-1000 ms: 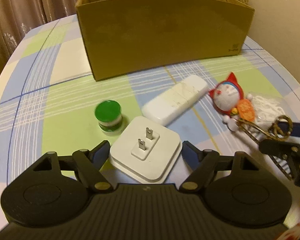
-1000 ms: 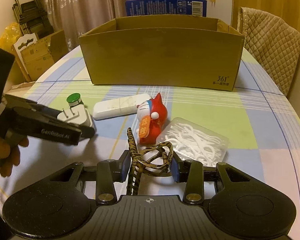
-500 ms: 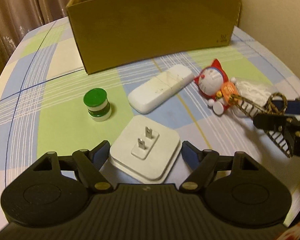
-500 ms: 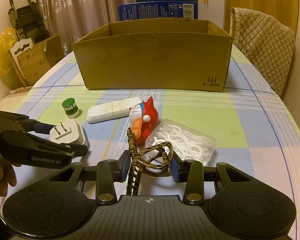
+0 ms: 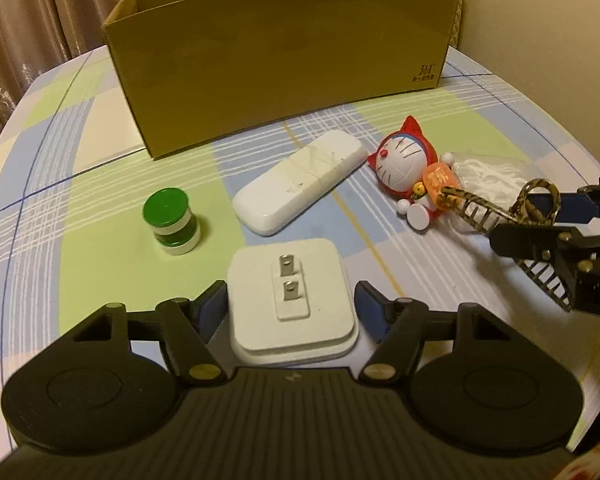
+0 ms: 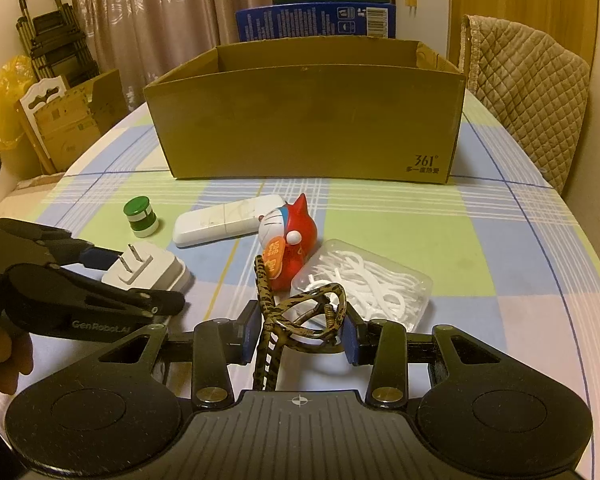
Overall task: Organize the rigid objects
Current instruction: 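Grasp white square adapter with left tool while right tool grasps braided keychain cord, then carry adapter in left tool over box while right tool carries keychain there, then open left tool to drop adapter into box while right tool releases keychain, then move both tools back from box toward remaining items on table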
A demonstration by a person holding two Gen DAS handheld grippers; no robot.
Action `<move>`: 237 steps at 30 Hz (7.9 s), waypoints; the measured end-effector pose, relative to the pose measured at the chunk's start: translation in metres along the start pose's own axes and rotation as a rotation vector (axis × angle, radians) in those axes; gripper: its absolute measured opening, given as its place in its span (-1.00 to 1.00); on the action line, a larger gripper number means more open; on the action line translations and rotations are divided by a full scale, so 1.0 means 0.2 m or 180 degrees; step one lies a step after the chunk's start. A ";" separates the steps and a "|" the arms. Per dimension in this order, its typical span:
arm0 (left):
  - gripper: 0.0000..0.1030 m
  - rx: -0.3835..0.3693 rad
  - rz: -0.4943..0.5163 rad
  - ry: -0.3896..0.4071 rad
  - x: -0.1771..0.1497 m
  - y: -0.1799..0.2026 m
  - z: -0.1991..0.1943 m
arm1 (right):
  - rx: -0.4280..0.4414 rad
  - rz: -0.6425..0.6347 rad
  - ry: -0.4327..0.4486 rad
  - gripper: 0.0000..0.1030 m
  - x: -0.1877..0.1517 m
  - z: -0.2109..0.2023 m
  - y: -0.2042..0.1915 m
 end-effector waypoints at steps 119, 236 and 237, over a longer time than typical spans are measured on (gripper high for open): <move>0.18 0.0360 -0.0346 0.0228 1.27 -0.52 0.19 | -0.0015 0.0016 -0.0069 -0.27 1.22 0.52 0.46; 0.32 0.0144 -0.0830 0.0758 0.20 -0.03 -0.97 | -0.0081 0.0388 0.0260 0.30 0.14 -0.69 0.22; 0.32 0.0145 -0.0821 0.0744 0.19 -0.02 -0.96 | -0.0083 0.0379 0.0243 0.30 0.12 -0.69 0.22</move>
Point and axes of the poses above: each gripper's, at about its wrist camera, not at the fingertips, and z roughly the way its jaws point, y to its right, x to its top, the point moved 10 cm from there along z, roughly the way its jaws point, and after that the axes turned 4 degrees about -y, right-handed, at the moved point
